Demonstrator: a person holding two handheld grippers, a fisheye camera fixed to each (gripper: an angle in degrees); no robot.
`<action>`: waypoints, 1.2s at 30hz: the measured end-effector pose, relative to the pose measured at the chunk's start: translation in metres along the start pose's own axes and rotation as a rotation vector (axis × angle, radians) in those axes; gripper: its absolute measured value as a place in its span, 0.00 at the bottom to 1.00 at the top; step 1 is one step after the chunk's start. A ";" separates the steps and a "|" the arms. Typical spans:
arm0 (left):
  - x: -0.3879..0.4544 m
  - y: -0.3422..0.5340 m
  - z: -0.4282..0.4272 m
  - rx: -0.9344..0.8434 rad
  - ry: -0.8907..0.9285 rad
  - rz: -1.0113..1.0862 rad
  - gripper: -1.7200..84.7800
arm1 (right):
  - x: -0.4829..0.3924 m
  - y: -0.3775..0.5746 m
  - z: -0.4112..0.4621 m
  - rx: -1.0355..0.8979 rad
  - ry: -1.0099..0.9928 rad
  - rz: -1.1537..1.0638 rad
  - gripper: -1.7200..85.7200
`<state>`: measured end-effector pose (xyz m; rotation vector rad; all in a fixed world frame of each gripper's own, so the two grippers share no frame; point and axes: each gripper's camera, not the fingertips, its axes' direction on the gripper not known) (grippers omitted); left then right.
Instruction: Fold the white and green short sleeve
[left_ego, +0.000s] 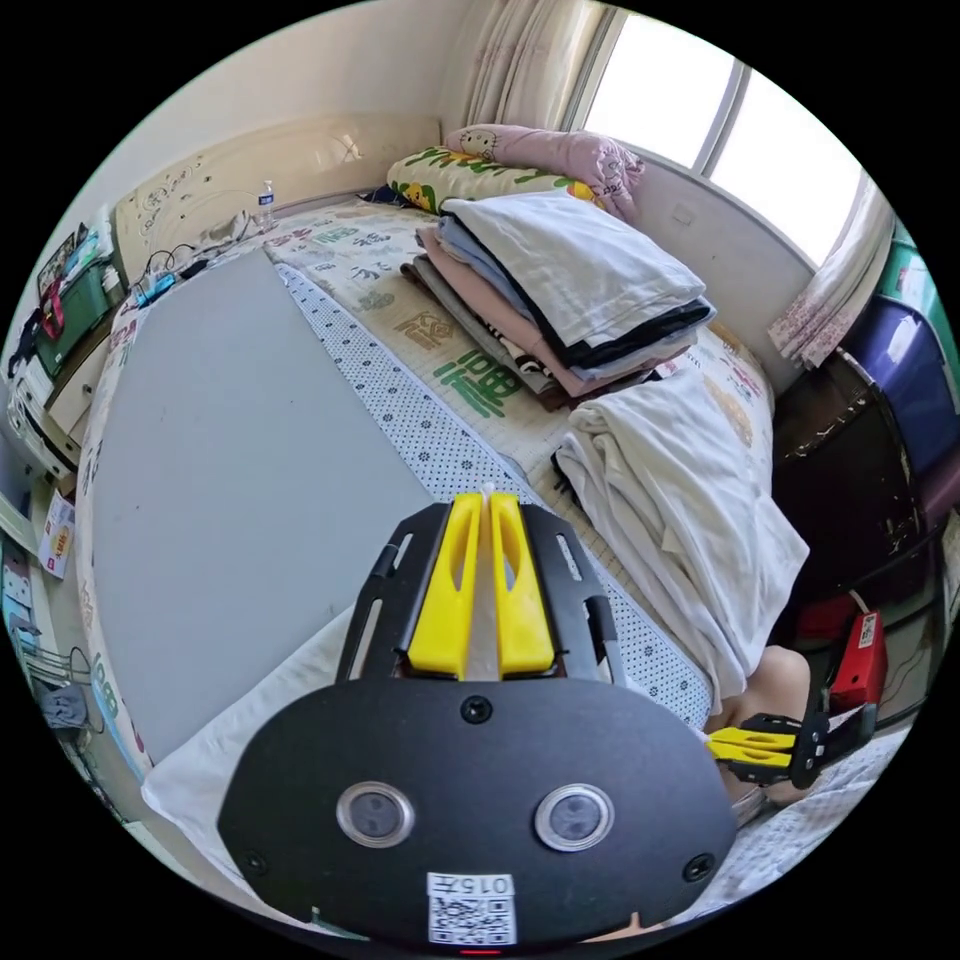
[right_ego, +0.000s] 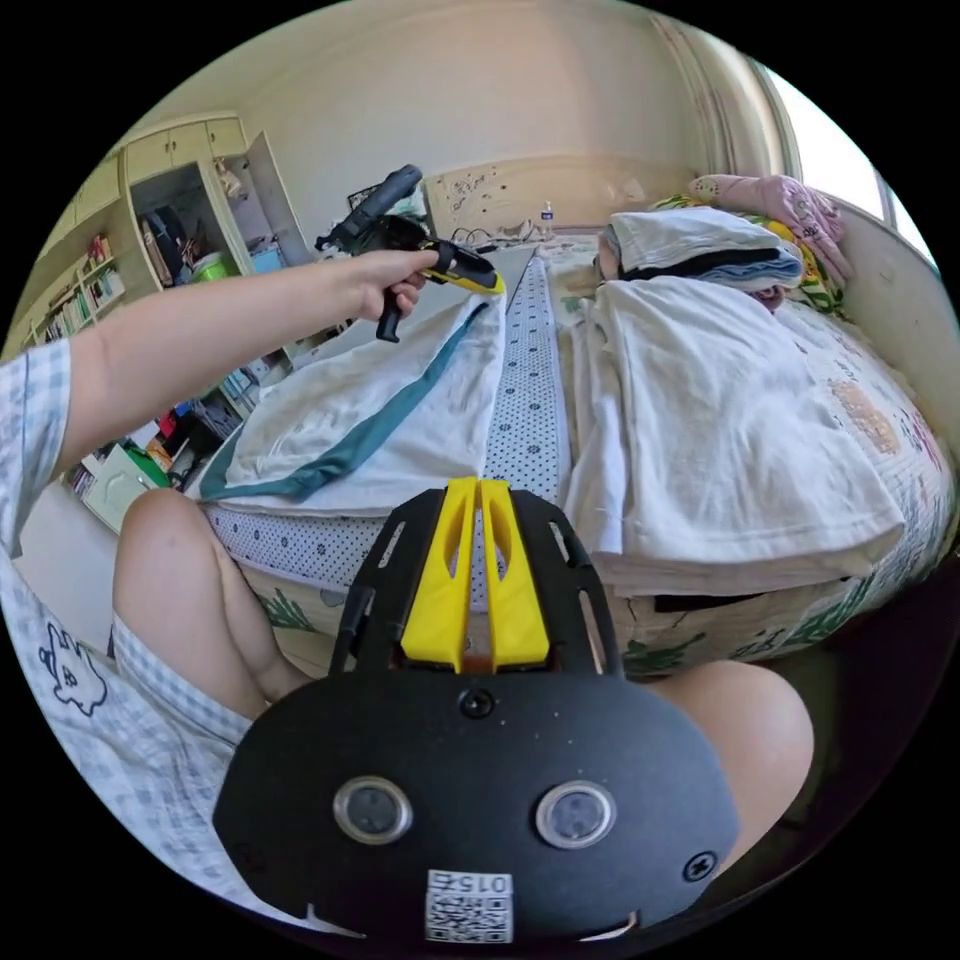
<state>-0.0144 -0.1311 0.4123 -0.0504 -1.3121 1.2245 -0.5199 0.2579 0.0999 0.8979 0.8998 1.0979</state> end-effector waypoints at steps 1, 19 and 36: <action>-0.005 -0.001 -0.012 0.040 0.044 -0.014 0.03 | 0.007 -0.008 -0.020 0.038 0.010 0.019 0.01; -0.274 0.226 -0.231 0.438 0.206 -0.333 0.02 | -0.336 -0.153 0.016 -0.008 -0.450 -0.528 0.02; -0.345 0.307 -0.159 0.163 0.207 -0.503 0.06 | -0.483 -0.222 0.131 -0.255 -0.425 -0.657 0.02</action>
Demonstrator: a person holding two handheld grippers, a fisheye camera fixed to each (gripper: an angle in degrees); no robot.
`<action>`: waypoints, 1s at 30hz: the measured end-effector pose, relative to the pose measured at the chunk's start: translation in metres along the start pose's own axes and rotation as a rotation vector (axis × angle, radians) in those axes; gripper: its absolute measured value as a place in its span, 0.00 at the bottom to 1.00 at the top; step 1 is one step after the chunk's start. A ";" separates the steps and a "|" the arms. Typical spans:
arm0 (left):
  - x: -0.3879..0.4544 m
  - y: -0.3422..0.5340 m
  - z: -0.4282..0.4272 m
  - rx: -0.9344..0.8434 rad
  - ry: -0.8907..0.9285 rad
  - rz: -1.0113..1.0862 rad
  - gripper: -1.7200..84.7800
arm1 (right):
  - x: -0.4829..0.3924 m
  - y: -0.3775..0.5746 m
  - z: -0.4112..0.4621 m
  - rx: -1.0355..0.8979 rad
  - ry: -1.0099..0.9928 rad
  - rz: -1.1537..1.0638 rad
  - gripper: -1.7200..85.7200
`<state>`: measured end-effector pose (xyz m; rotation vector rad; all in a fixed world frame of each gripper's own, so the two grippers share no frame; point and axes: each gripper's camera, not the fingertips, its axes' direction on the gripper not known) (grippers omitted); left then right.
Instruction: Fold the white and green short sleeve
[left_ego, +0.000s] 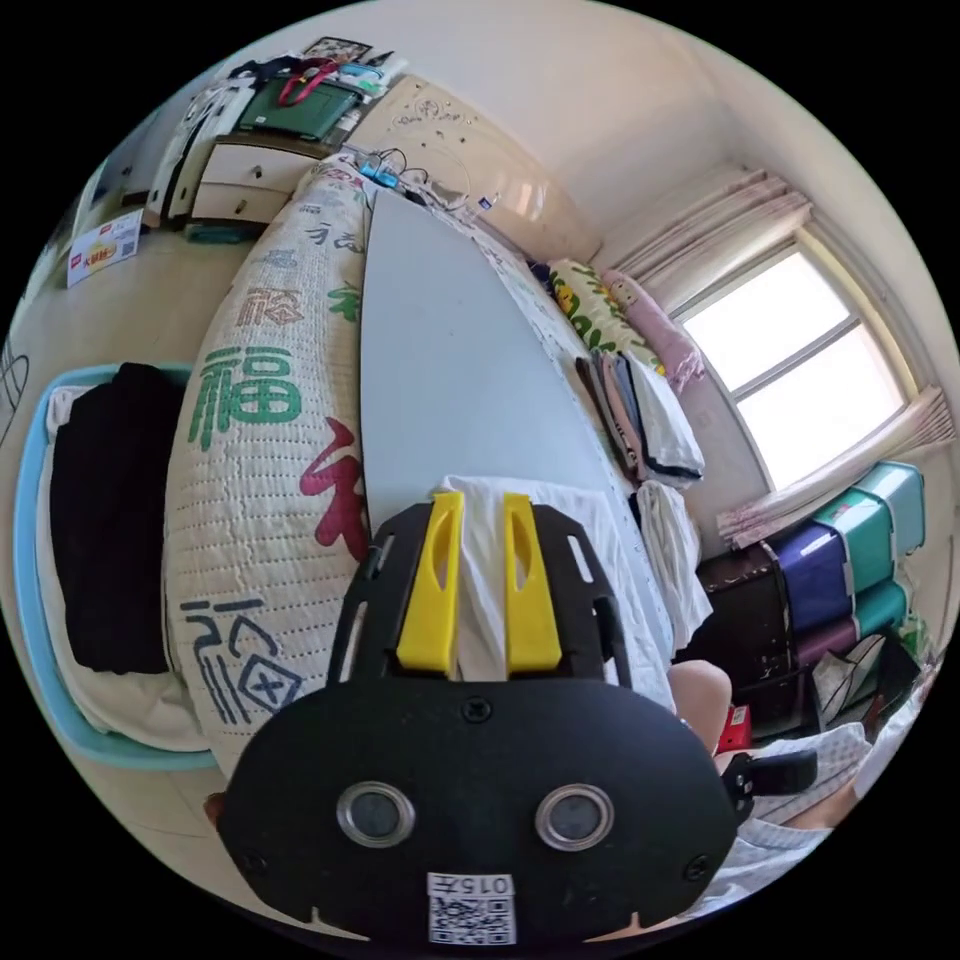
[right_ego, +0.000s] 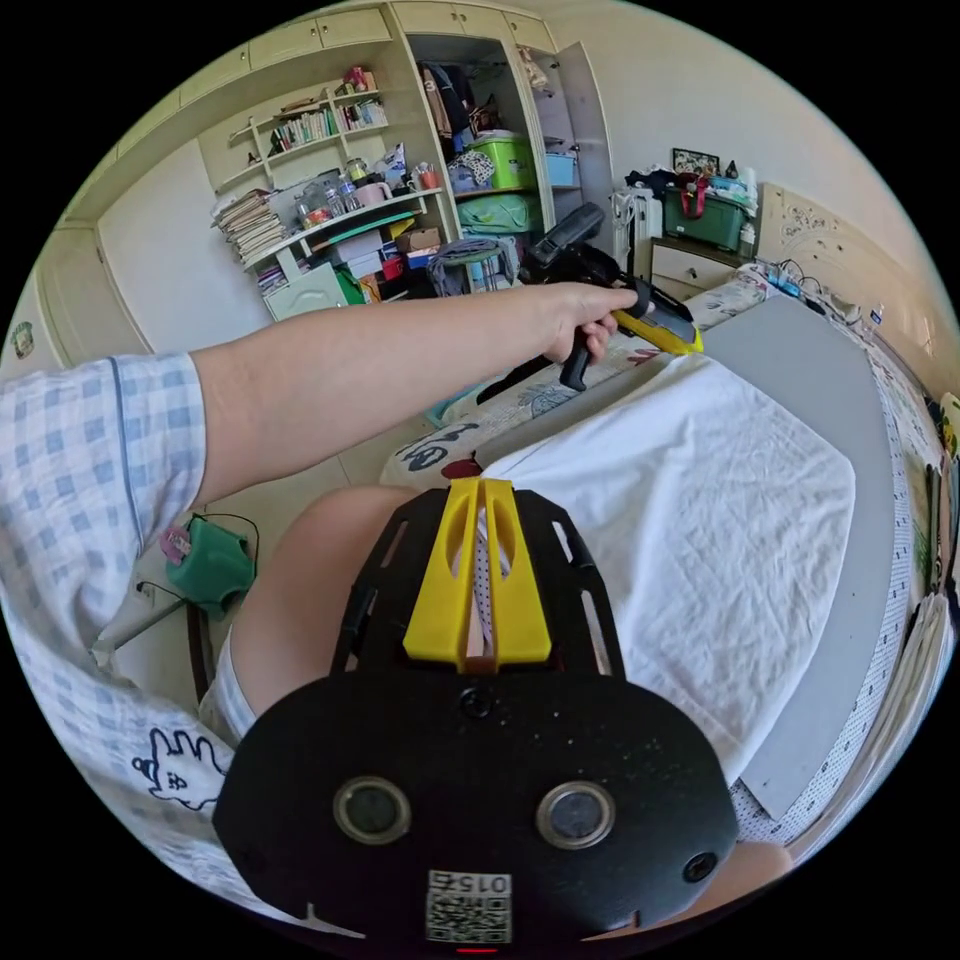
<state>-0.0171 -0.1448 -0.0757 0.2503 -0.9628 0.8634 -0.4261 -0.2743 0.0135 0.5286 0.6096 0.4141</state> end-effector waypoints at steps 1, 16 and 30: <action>0.003 -0.002 0.003 -0.008 -0.018 0.006 0.03 | -0.002 -0.009 0.004 -0.021 0.008 -0.013 0.02; -0.007 0.012 0.008 0.011 -0.082 -0.010 0.04 | 0.062 -0.039 0.017 -0.051 -0.181 0.041 0.02; 0.041 0.023 0.024 0.005 -0.415 -0.009 0.05 | 0.053 -0.049 0.030 -0.119 -0.143 -0.005 0.03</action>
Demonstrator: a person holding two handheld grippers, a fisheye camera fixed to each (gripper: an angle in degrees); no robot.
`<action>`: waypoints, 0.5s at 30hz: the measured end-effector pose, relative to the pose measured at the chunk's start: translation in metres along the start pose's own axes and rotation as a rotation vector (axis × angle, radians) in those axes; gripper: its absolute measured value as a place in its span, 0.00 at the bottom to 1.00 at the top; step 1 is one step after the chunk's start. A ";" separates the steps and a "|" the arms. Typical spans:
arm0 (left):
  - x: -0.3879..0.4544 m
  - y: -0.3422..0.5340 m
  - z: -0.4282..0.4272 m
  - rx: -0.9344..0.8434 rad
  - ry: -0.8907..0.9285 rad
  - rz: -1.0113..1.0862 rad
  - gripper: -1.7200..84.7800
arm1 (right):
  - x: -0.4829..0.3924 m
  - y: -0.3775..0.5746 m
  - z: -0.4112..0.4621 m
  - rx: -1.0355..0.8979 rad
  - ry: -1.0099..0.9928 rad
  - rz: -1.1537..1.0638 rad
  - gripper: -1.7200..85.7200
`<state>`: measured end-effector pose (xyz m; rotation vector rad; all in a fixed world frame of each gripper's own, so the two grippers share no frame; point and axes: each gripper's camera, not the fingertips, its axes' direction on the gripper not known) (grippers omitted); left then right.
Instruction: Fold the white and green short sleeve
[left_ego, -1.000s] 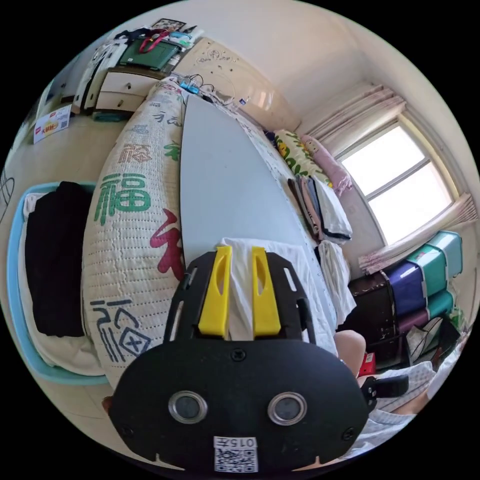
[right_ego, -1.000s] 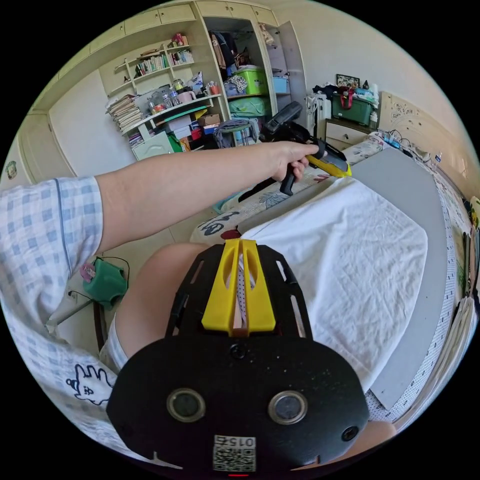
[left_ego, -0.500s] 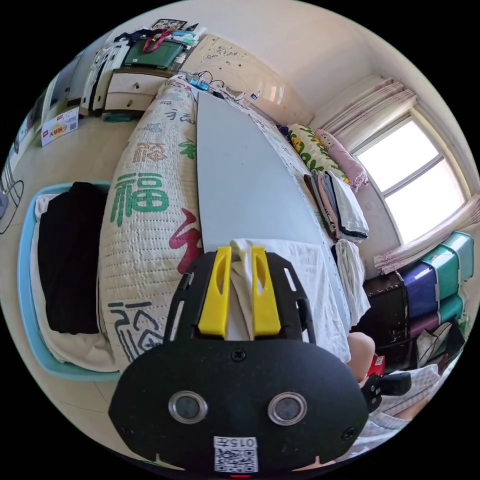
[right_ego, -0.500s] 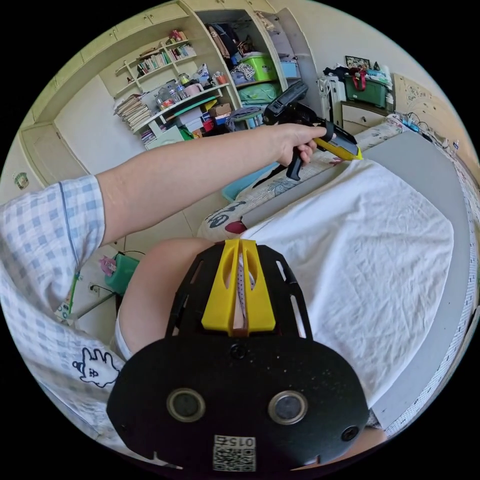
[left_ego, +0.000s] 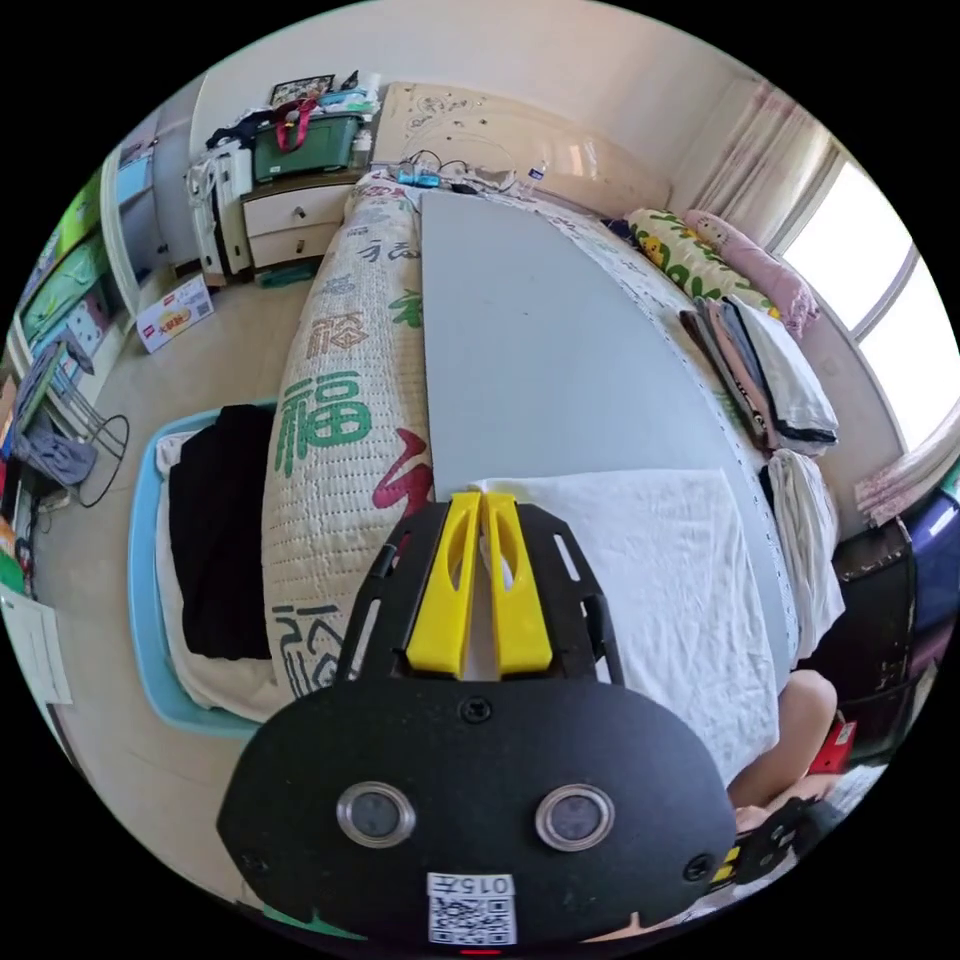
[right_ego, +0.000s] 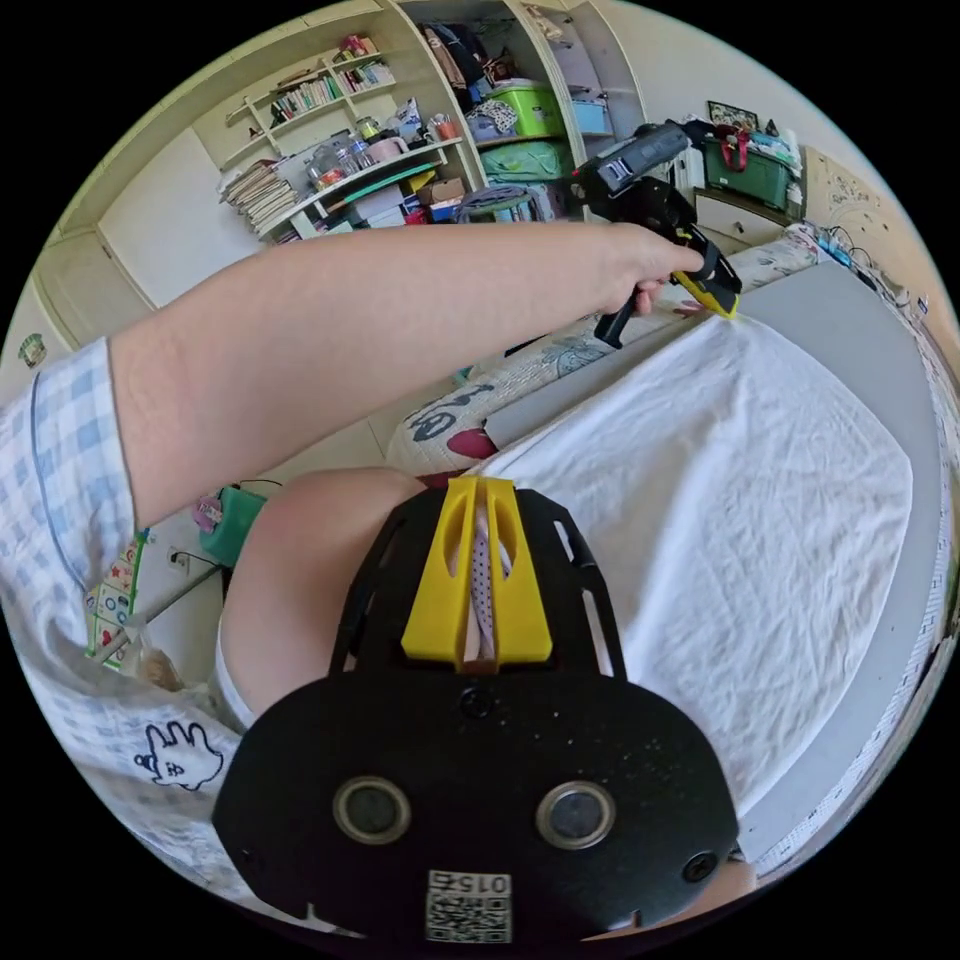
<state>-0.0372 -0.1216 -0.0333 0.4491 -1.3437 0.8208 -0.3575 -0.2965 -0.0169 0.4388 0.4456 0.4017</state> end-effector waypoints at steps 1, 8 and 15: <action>-0.005 0.005 -0.012 0.038 0.059 -0.062 0.08 | -0.006 0.006 -0.026 0.049 -0.026 -0.041 0.03; -0.036 0.070 -0.080 0.289 0.388 -0.295 0.12 | 0.080 0.052 -0.219 0.437 0.190 0.043 0.09; -0.035 0.086 -0.046 0.176 0.283 -0.263 0.15 | 0.272 0.057 -0.199 0.357 0.343 0.513 0.16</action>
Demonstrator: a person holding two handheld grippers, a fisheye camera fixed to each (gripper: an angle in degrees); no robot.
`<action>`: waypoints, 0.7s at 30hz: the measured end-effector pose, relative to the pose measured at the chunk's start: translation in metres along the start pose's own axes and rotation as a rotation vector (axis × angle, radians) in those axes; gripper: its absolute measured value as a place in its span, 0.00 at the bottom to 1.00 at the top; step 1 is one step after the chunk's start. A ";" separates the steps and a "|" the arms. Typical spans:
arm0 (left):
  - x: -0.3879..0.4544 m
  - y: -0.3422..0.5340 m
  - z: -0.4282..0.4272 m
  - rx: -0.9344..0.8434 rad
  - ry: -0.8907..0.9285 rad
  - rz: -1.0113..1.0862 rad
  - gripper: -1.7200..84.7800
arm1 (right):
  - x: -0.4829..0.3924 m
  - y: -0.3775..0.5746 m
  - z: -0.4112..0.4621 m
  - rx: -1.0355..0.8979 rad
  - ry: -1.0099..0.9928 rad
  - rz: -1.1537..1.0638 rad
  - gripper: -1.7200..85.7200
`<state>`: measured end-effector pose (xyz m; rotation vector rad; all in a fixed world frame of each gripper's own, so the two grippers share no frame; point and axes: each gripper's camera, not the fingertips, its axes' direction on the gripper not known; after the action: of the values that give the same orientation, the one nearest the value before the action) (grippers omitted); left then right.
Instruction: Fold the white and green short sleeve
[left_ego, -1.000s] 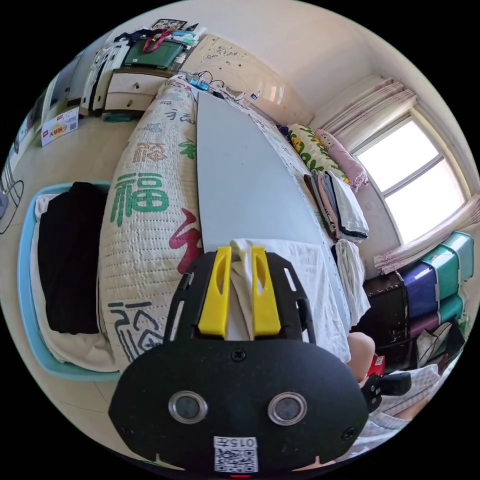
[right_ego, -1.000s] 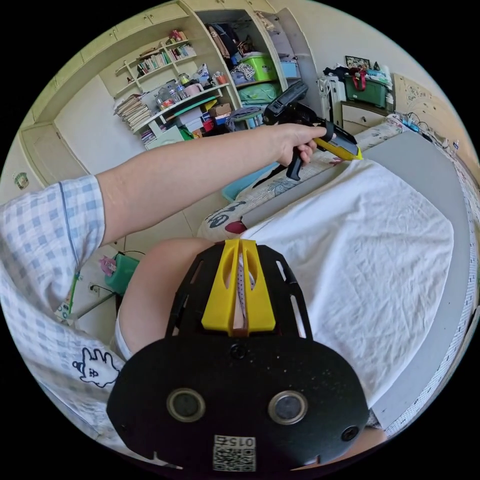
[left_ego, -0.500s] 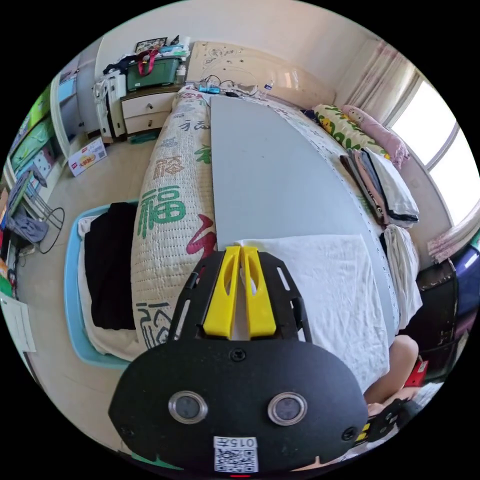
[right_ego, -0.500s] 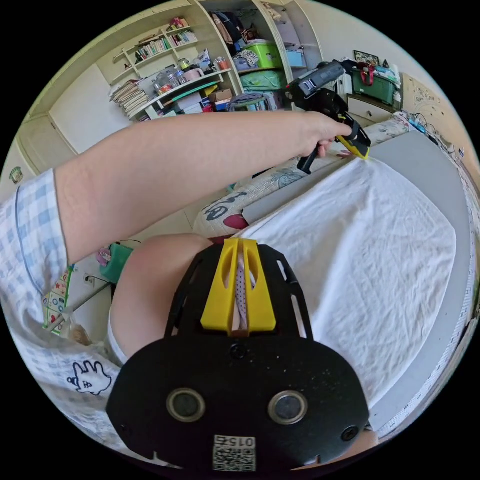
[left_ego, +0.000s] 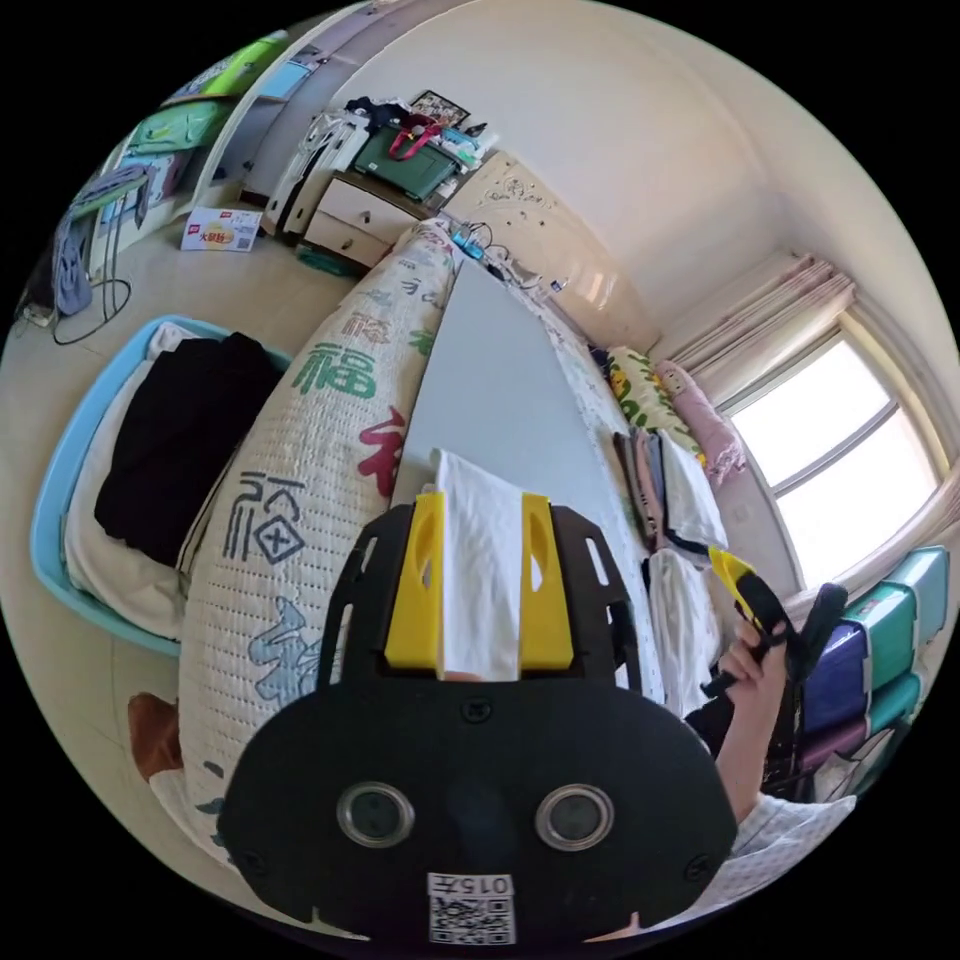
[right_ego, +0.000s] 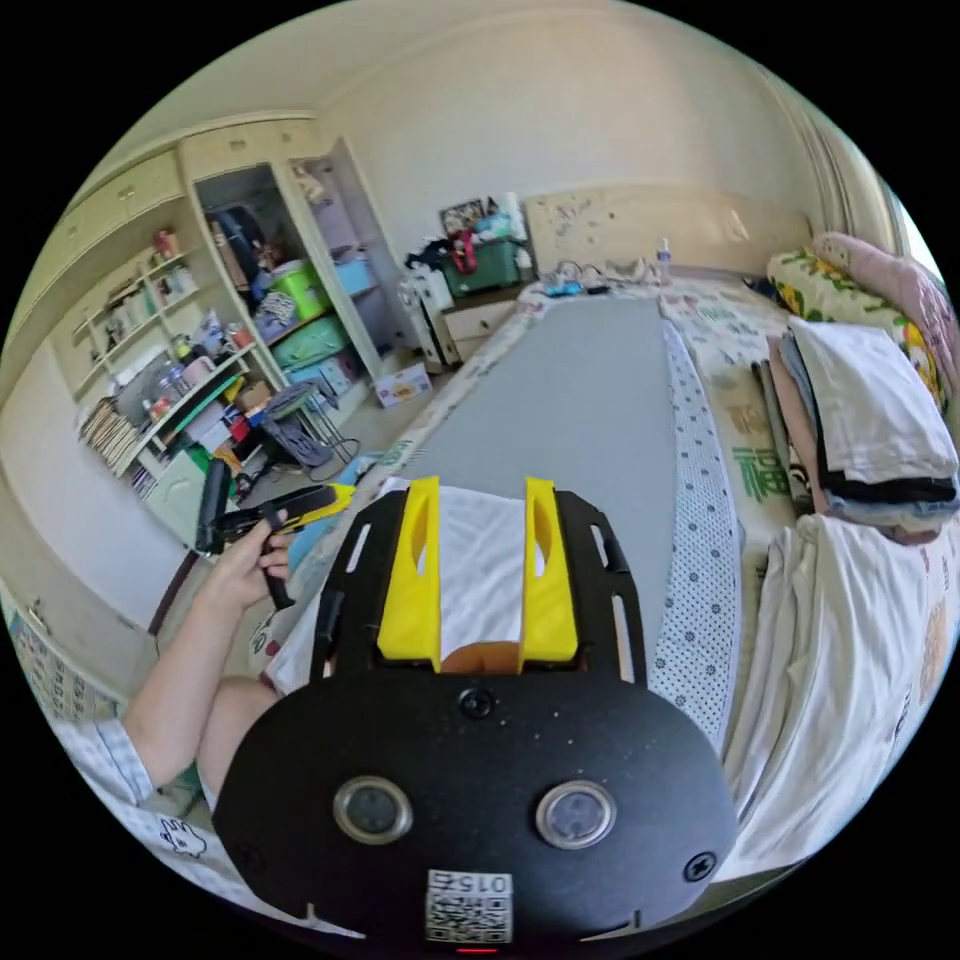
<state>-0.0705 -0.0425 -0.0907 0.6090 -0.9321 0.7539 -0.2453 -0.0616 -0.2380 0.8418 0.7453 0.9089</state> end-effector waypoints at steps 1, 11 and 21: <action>-0.004 -0.005 0.006 -0.033 0.003 0.007 0.16 | 0.015 -0.002 0.025 -0.040 0.015 0.030 0.16; -0.066 -0.027 0.012 -0.145 -0.032 0.033 0.20 | 0.031 0.015 0.189 -0.266 0.062 0.054 0.15; -0.096 -0.033 0.016 -0.122 0.098 -0.007 0.19 | -0.011 0.047 0.234 -0.186 0.043 -0.086 0.15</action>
<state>-0.0890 -0.1027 -0.1711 0.4639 -0.8783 0.7087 -0.0725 -0.1231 -0.0853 0.6240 0.7162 0.9067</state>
